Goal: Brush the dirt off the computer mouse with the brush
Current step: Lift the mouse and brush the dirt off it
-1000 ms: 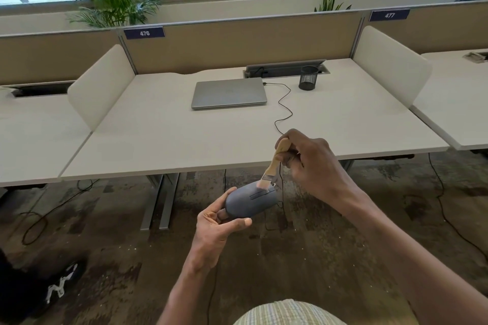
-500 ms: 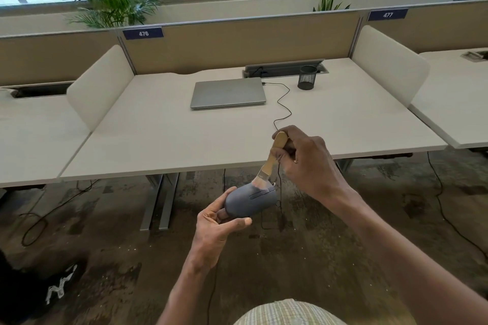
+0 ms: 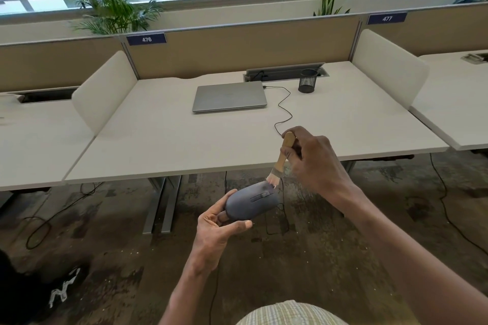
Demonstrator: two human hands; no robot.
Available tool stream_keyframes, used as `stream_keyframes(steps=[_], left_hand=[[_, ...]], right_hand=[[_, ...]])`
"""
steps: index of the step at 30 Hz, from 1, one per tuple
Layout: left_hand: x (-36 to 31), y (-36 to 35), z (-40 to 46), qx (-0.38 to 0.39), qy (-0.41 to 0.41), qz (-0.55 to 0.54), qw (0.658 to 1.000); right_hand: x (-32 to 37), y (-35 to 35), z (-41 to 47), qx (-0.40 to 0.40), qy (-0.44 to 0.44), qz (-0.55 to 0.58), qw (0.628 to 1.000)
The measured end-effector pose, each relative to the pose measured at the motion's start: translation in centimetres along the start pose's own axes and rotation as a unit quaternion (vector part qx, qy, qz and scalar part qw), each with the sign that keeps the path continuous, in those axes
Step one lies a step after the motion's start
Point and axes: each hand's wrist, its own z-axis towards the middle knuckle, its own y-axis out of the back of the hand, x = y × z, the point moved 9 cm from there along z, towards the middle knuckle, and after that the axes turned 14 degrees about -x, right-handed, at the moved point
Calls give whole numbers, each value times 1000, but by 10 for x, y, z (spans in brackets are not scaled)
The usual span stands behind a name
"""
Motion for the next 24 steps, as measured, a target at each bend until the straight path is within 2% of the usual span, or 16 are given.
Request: stream_keyframes(steps=[3, 6, 9, 15, 19, 24], left_hand=[[1, -1, 0, 0, 0, 4, 1000], [-1, -4, 0, 6, 0, 4, 1000], [-1, -6, 0, 12, -1, 2, 1000], [0, -4, 0, 8, 1, -7, 1000], [0, -3, 2, 9, -1, -16, 1000], [0, -2, 4, 10, 3, -23, 1000]], right_hand=[[9, 6, 5, -17, 18, 14, 1000], [20, -1, 6, 3, 36, 35, 999], [18, -10, 8, 19, 47, 5, 999], [13, 4, 13, -9, 39, 17, 999], [11, -3, 5, 19, 42, 9, 999], [-2, 11, 3, -31, 1, 24, 999]])
